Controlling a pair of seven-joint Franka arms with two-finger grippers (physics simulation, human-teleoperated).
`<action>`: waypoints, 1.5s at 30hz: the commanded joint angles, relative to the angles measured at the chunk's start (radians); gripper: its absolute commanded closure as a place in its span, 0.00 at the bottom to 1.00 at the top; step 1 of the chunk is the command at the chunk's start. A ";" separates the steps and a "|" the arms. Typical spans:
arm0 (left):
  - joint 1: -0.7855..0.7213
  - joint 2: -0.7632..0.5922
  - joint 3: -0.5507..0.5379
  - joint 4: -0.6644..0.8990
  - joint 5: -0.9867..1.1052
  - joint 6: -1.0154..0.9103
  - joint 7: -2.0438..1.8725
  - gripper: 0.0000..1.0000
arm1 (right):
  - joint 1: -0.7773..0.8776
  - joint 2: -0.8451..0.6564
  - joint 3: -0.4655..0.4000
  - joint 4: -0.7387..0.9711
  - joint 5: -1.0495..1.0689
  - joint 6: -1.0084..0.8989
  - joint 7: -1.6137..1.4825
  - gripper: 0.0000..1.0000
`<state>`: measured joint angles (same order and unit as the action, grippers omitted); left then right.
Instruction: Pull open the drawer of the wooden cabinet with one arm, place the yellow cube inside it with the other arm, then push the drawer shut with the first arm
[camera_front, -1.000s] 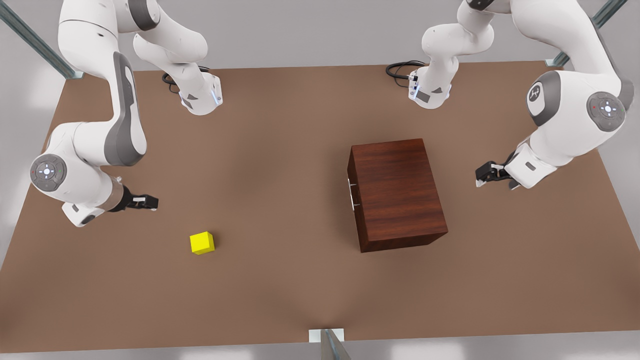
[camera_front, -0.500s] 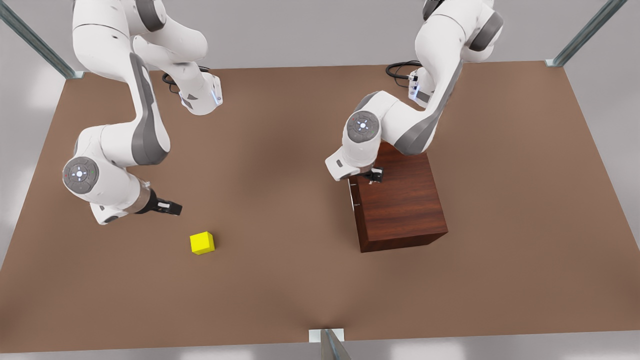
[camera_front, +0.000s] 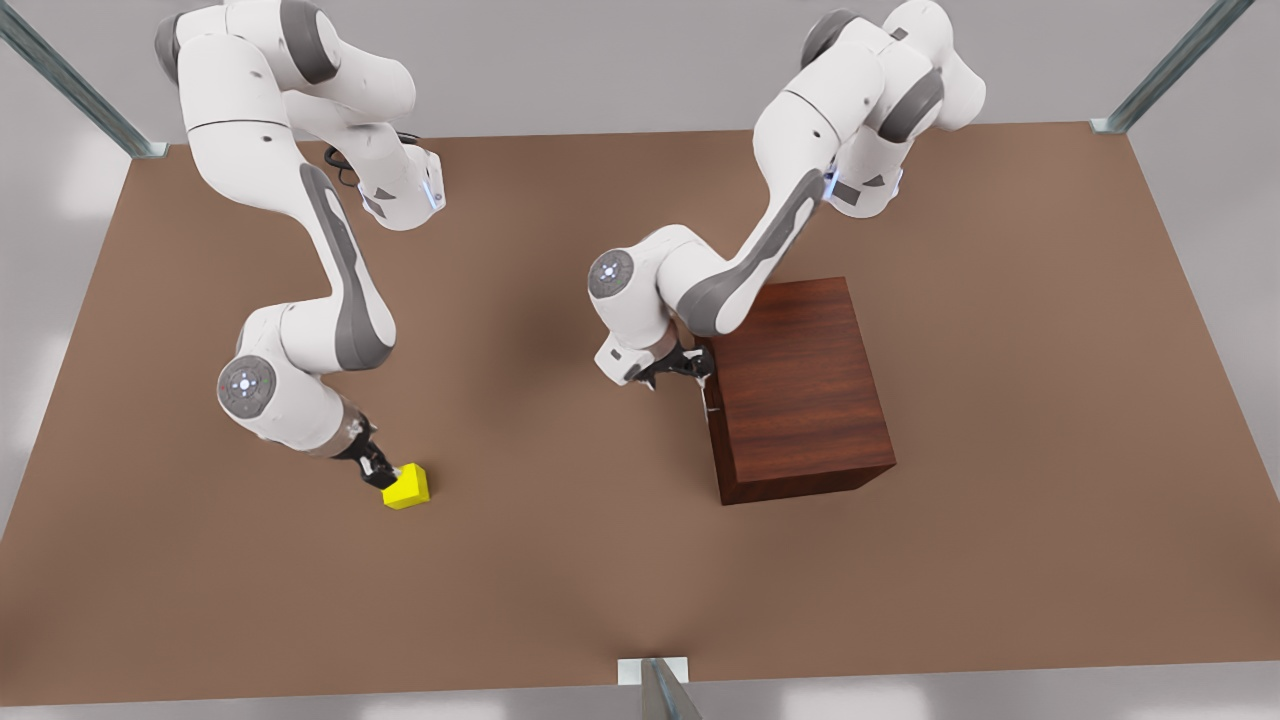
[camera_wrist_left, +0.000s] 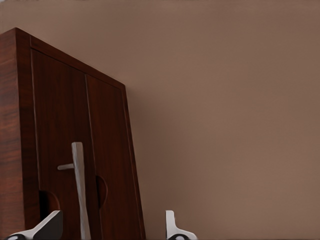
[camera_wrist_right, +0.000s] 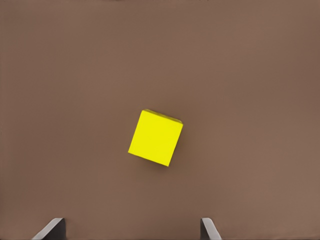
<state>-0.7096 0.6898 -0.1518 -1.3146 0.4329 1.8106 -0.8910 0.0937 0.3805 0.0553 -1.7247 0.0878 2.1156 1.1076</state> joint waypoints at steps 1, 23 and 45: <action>-0.002 0.007 0.000 -0.002 0.061 -0.011 -0.378 0.00 | 0.003 0.009 0.000 0.002 0.000 0.076 0.577 0.00; -0.025 0.068 -0.012 0.009 0.124 0.058 -0.348 0.00 | 0.031 0.244 0.000 0.004 -0.069 0.199 0.528 0.00; -0.067 0.128 -0.020 0.103 0.136 0.193 -0.348 0.00 | 0.003 0.325 0.000 0.044 -0.115 0.247 0.509 0.00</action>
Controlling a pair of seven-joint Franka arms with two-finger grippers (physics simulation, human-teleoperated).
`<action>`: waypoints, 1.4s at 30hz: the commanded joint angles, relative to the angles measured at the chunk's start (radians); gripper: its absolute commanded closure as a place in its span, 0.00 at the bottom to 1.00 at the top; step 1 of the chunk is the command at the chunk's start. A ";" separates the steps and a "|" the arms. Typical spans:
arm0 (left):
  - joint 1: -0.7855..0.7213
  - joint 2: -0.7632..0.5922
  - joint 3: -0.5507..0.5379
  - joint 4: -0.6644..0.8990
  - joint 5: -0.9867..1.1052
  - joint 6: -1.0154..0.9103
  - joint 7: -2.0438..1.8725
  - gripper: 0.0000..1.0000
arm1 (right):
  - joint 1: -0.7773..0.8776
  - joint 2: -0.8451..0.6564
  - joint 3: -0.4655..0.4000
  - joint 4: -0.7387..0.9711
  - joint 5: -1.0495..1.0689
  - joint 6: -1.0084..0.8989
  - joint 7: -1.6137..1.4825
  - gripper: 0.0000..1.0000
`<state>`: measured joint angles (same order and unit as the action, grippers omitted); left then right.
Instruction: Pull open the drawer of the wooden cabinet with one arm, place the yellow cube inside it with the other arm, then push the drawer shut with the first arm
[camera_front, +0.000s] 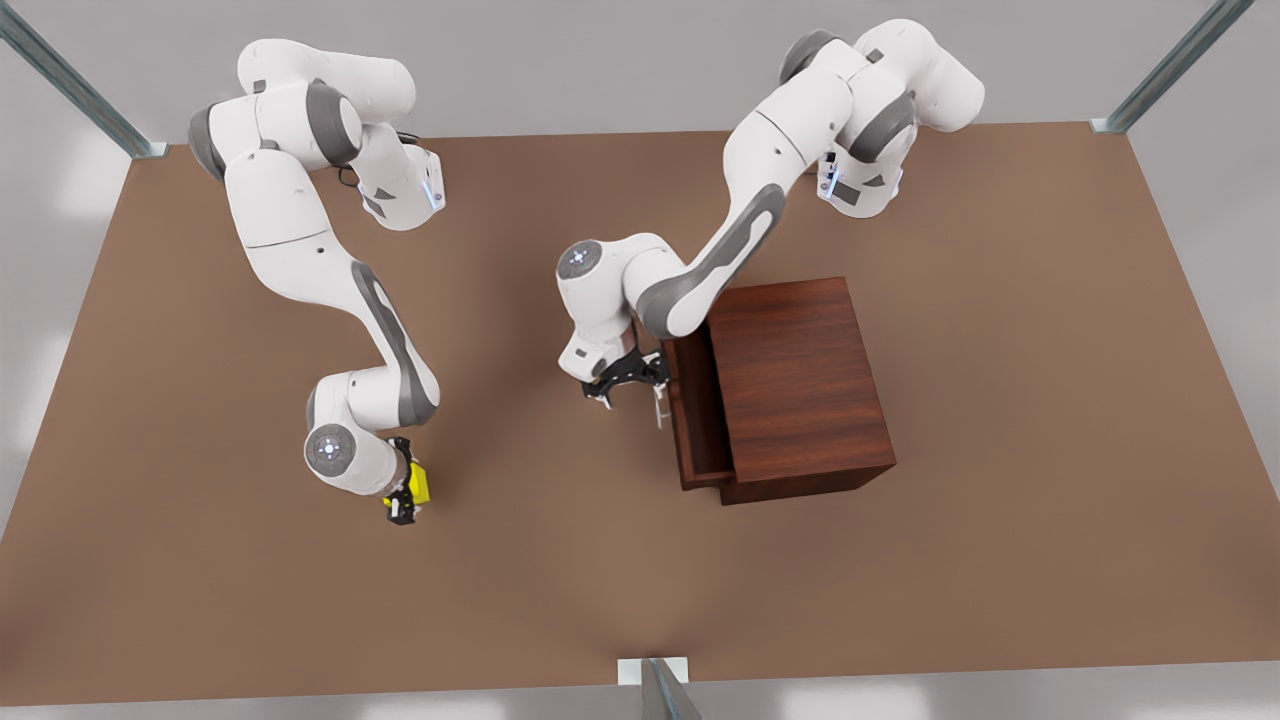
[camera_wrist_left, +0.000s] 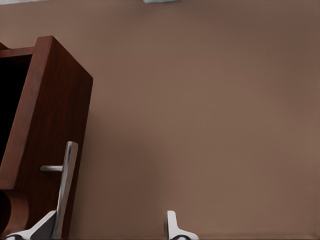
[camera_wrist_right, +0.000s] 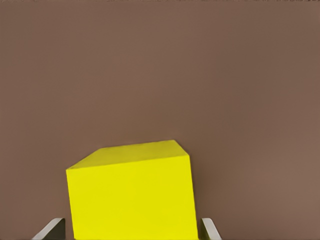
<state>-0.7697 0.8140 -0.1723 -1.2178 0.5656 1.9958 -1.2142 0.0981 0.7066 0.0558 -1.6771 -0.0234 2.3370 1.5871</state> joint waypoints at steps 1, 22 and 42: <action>-0.008 0.005 0.002 0.007 0.007 0.005 -0.025 0.00 | -0.001 -0.001 0.001 -0.006 -0.004 0.028 0.030 0.00; -0.079 0.056 0.005 0.123 0.037 -0.103 -0.064 0.00 | -0.012 -0.041 0.024 -0.027 -0.018 0.004 0.065 0.33; 0.892 -0.619 -0.075 -0.275 -0.529 -0.385 1.262 0.00 | 0.107 -0.208 0.199 0.221 0.105 -0.473 0.425 0.33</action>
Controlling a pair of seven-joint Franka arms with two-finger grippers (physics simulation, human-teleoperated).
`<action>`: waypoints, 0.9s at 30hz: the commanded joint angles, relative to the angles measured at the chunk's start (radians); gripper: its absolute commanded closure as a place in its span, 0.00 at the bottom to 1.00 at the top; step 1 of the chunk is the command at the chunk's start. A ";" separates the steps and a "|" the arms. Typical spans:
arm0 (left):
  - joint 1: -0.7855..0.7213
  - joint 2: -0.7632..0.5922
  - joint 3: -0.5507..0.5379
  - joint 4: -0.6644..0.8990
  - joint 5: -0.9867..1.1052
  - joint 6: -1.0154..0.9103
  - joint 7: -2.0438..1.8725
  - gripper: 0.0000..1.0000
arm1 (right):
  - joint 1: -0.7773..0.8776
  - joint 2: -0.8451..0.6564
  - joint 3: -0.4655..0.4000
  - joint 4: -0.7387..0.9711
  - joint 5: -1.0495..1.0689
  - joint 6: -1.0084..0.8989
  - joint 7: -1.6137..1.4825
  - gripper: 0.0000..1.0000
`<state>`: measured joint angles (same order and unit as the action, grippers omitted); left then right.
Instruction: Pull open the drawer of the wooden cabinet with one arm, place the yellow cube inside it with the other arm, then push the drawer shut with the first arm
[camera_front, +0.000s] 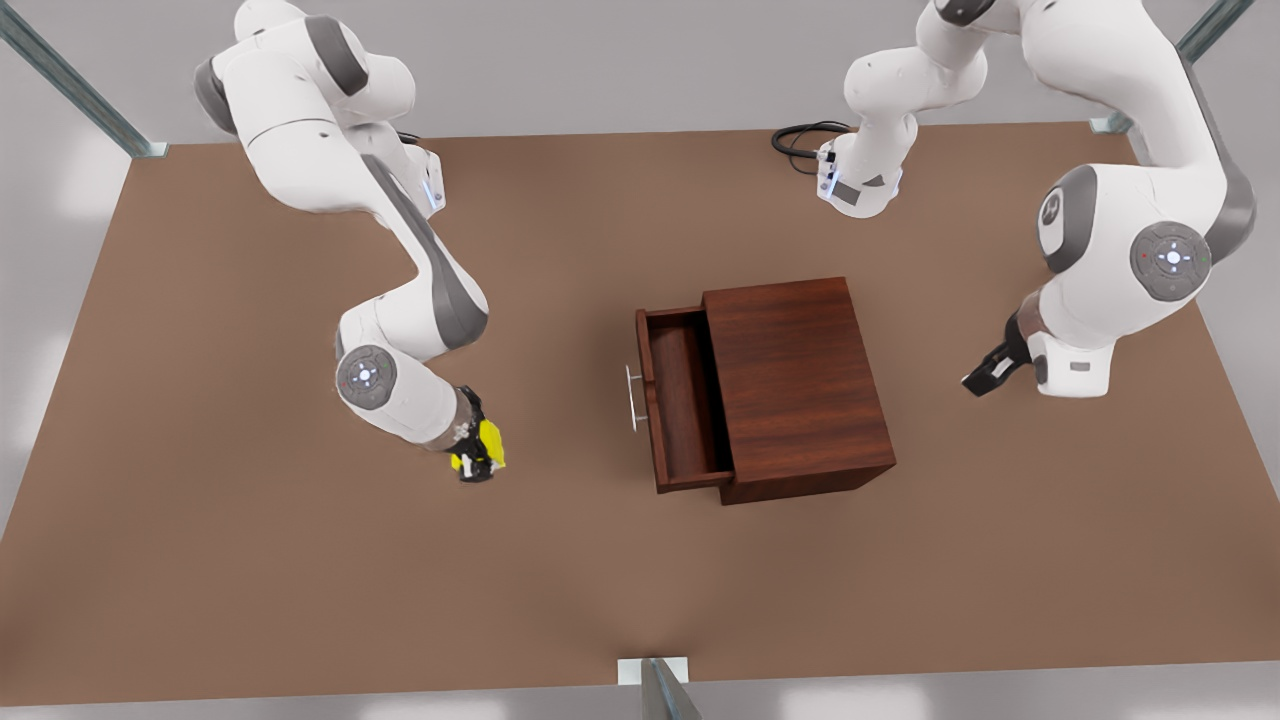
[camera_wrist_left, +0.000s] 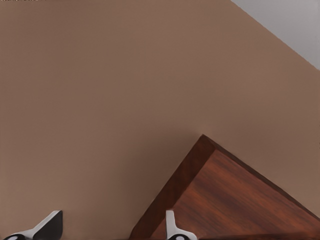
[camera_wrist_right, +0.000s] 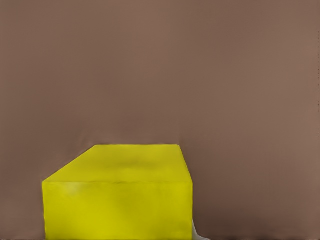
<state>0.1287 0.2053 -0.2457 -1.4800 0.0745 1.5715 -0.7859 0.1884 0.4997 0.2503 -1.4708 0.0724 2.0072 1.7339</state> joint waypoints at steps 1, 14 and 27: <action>-0.004 -0.007 0.000 -0.014 -0.033 0.039 0.824 0.00 | 0.046 -0.001 0.004 0.036 0.009 -0.163 0.305 0.33; 0.017 -0.007 0.008 -0.014 -0.044 0.019 0.840 0.00 | 0.433 0.263 -0.055 0.481 -0.003 -0.254 0.722 0.32; 0.017 -0.007 0.006 -0.011 -0.042 0.010 0.838 0.00 | 0.537 0.369 -0.123 0.589 -0.016 -0.214 0.767 0.00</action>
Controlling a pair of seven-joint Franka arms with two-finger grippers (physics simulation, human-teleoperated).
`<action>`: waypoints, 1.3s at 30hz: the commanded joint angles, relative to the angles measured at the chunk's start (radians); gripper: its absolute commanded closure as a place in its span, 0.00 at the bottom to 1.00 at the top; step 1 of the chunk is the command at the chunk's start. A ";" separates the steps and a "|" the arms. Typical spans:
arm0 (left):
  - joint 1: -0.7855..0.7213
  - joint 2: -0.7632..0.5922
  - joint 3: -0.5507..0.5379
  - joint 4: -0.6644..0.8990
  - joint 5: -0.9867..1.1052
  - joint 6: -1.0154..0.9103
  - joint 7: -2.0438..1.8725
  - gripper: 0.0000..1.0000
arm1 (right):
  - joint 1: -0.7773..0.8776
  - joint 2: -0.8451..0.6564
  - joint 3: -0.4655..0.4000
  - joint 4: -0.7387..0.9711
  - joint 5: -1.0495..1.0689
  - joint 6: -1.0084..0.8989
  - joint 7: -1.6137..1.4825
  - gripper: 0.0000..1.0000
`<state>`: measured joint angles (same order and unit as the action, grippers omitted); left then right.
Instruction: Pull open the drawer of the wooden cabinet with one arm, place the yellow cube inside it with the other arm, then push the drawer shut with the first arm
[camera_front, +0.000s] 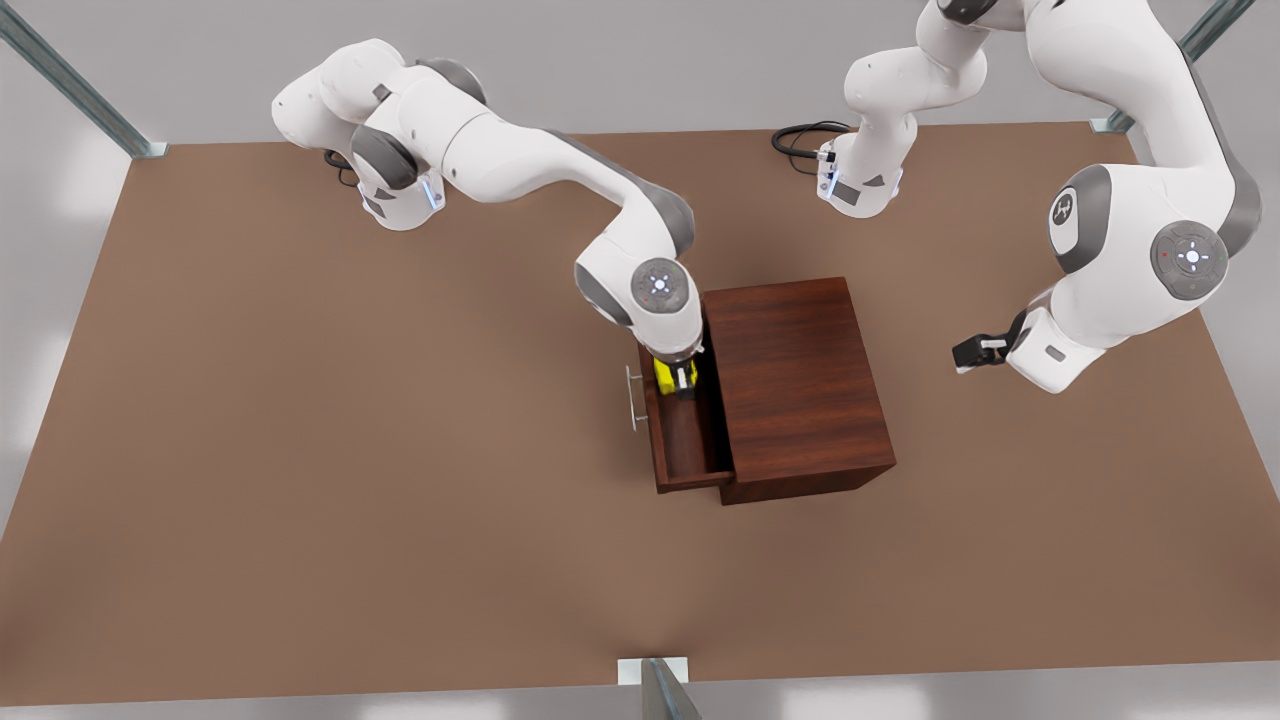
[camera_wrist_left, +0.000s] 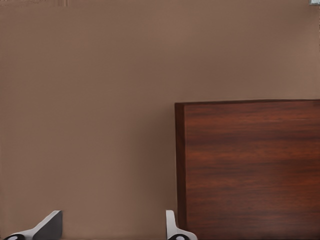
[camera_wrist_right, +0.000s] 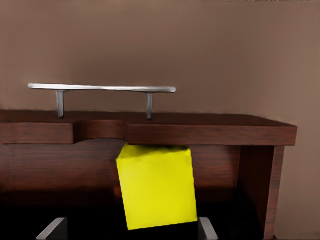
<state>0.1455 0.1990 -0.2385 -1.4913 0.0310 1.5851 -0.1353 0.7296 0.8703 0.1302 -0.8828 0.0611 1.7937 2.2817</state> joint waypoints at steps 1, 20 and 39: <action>0.000 -0.001 -0.001 0.002 0.003 -0.002 0.186 0.00 | -0.036 -0.013 -0.001 0.001 -0.015 -0.031 0.197 0.00; -0.900 0.453 0.066 0.298 0.109 0.530 -2.764 1.00 | -0.647 -0.531 -0.207 -0.581 -0.032 -0.307 -2.092 0.00; -0.959 0.613 0.183 0.278 0.233 0.368 -2.597 1.00 | -0.645 -0.524 -0.207 -0.578 -0.032 -0.307 -2.087 0.00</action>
<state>-0.8139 0.8147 -0.0559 -1.2143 0.2509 2.1025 -2.3743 0.0844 0.3478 -0.0765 -1.4611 0.0288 1.4882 0.5410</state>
